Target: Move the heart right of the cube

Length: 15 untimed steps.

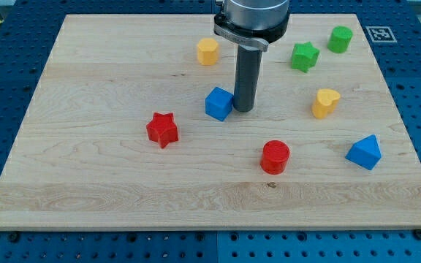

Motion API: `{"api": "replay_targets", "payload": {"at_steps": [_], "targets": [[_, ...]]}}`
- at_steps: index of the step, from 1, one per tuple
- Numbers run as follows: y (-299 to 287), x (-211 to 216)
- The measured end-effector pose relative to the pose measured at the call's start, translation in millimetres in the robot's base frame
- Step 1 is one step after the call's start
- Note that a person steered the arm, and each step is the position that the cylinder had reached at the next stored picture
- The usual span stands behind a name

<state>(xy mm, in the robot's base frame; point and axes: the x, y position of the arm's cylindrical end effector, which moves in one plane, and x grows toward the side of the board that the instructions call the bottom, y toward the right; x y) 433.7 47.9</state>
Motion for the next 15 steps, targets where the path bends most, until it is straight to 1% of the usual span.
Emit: {"api": "replay_targets", "payload": {"at_steps": [1,2,3,4,5,6,7,8,9,10,11,12,13,14,15], "targets": [[23.9,10.7],[87.5,47.0],[95.0,48.5],[104.6,39.5],[131.0,26.4],[133.2,26.4],[181.8,26.4],[191.7,21.6],[174.5,3.6],[172.0,3.0],[143.9,-11.9],[129.0,-15.7],[128.8,-33.8],[128.8,-41.9],[117.7,-40.7]]}}
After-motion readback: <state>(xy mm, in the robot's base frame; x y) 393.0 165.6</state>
